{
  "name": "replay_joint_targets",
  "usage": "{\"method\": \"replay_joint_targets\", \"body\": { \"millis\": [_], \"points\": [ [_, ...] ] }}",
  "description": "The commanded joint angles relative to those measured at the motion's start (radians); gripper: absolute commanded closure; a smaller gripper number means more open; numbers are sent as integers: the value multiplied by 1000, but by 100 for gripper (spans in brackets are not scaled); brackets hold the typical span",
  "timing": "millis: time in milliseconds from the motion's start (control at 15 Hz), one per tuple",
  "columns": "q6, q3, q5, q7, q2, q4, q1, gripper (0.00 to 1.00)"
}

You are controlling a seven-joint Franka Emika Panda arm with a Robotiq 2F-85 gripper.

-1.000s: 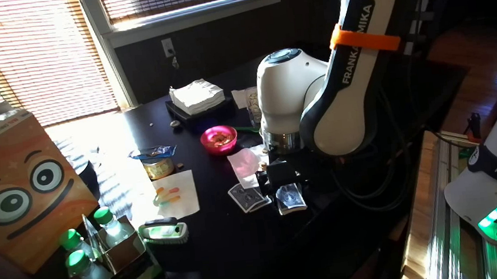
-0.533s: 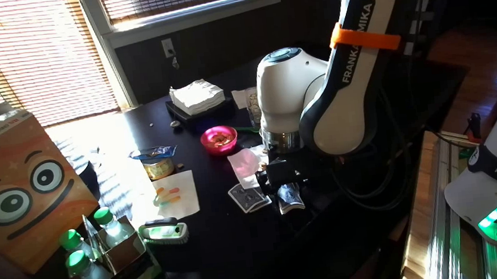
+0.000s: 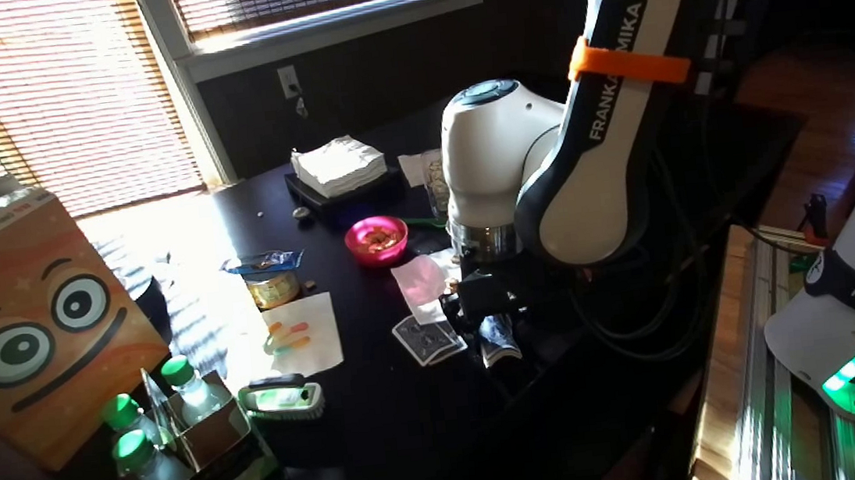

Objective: Pick up one card from the left pile of cards, put it on the pile in the middle, pick up the middle pile of cards and put them on the cards on the right

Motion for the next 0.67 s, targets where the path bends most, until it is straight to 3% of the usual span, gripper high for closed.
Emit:
{"method": "replay_joint_targets", "body": {
  "millis": [0,600],
  "points": [
    [-3,-24,-3,-4,-9,-10,23,48],
    [-10,-104,-51,18,-51,-39,84,47]
  ]
}}
